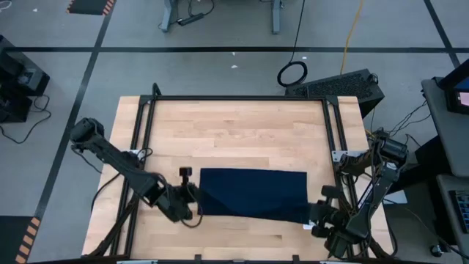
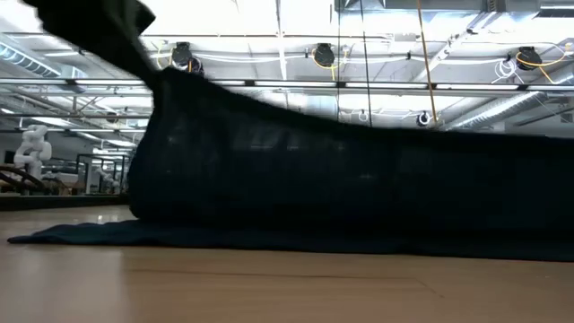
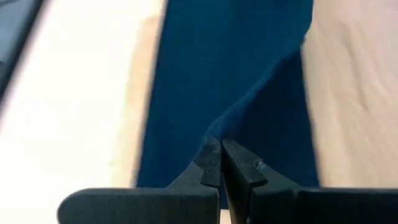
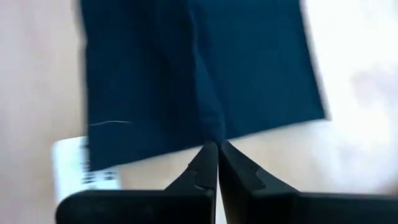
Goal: Roll towel into tight, uniform cylinder
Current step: Roll the blue cloth napkin
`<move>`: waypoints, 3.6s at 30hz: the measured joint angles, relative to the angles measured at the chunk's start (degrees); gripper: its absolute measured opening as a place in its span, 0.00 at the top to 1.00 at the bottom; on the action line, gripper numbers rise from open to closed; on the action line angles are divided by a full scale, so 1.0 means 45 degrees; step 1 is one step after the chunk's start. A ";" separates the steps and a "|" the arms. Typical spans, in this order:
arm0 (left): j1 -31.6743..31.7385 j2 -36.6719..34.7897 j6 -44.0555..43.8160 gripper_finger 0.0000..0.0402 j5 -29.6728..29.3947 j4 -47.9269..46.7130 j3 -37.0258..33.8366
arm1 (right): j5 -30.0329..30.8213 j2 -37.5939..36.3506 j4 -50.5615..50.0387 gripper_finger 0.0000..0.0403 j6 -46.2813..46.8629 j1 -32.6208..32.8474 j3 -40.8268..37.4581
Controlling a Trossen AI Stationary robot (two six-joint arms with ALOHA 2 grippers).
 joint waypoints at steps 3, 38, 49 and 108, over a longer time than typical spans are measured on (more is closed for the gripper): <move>0.0577 -0.0781 0.0780 0.99 -0.0397 -0.0563 0.0000 | 0.0253 -0.0260 -0.1096 1.00 0.0709 0.0005 0.0000; 0.8513 -0.2859 0.9655 0.99 0.1882 0.1108 -0.0010 | 0.3565 -0.0810 -0.4397 1.00 0.3641 -0.1083 0.0005; 0.8572 -0.2854 0.6799 0.99 0.4959 -0.1625 -0.0010 | 0.3556 -0.0810 -0.4187 1.00 0.3652 -0.1083 0.0005; 0.6295 -0.4020 0.1878 0.99 0.1841 -0.4035 -0.0015 | 0.4939 -0.3331 -0.2548 1.00 -0.3348 -0.6097 0.0002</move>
